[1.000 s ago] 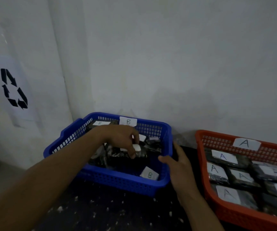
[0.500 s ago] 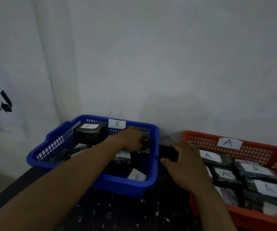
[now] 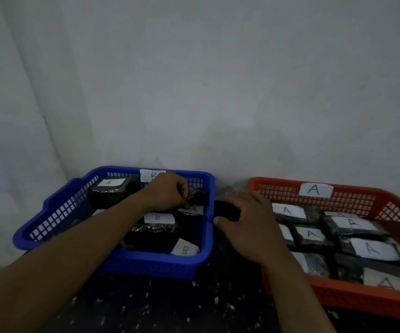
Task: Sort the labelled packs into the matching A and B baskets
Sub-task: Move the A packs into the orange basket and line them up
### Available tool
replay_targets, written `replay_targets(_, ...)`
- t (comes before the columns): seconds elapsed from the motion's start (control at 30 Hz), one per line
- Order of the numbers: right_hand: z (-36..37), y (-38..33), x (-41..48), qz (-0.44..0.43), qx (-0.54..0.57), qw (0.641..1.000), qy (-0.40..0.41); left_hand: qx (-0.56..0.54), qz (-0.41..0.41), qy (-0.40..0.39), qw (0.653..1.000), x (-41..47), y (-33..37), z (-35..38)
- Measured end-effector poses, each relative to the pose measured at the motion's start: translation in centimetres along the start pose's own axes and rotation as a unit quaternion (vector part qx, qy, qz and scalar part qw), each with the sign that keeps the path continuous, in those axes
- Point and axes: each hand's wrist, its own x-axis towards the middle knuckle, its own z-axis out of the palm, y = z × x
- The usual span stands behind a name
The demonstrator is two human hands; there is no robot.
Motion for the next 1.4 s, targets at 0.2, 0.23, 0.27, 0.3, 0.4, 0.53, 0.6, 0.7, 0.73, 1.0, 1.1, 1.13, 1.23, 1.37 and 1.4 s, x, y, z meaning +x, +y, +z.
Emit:
replay_targets(0.2,-0.1,0.1,-0.1,0.01,0.025,1.0,0.005,0.106,0.059,-0.011,0.993,-1.4,-0.3,-0.5)
replay_targets(0.23,-0.1,0.1,-0.1,0.011,0.03,0.999,0.006,0.134,0.068,-0.012,0.989,-1.5,-0.3,-0.4)
replay_targets(0.27,-0.1,0.1,-0.2,0.013,0.034,0.999,0.007,0.171,0.079,-0.015,0.982,-1.3,-0.1,-0.2)
replay_targets(0.3,0.0,0.1,-0.2,0.013,0.036,0.999,0.007,0.214,0.09,-0.019,0.972,-1.2,0.1,0.0)
replay_targets(0.4,-0.1,0.2,-0.3,0.015,0.043,0.999,0.007,0.304,0.088,-0.042,0.948,-0.5,1.0,0.6)
replay_targets(0.53,-0.1,0.2,-0.2,0.017,0.058,0.998,0.007,0.289,0.064,-0.054,0.954,-0.1,1.0,0.8)
replay_targets(0.6,-0.1,0.3,-0.2,0.016,0.064,0.998,0.01,0.261,0.062,-0.046,0.962,-0.3,0.6,0.9)
replay_targets(0.7,0.0,0.4,-0.2,0.013,0.066,0.998,0.008,0.251,0.069,-0.036,0.965,-0.4,0.1,0.9)
replay_targets(0.73,-0.1,0.5,-0.2,0.011,0.068,0.998,0.009,0.23,0.072,-0.025,0.97,-0.4,0.2,0.9)
replay_targets(1.0,-0.6,0.2,-0.3,-0.009,0.127,0.99,0.064,-0.146,0.01,0.06,0.987,-2.5,3.1,-2.3)
replay_targets(1.1,-2.3,-0.3,-0.5,-0.001,0.221,0.965,0.141,-0.262,0.042,0.117,0.957,-4.1,5.6,-2.6)
replay_targets(1.13,-3.2,-0.3,-0.8,0.016,0.267,0.951,0.158,-0.287,0.06,0.13,0.947,-4.7,6.6,-2.5)
replay_targets(1.23,-6.3,0.3,-1.8,0.077,0.391,0.906,0.142,-0.315,0.127,0.123,0.932,-6.4,10.3,-1.0)
replay_targets(1.37,-10.9,3.0,-4.0,0.117,0.47,0.874,0.039,-0.322,0.187,0.065,0.926,-7.0,16.2,2.2)
replay_targets(1.4,-12.1,4.0,-4.7,0.104,0.464,0.879,0.033,-0.321,0.199,0.04,0.925,-7.0,17.7,3.1)
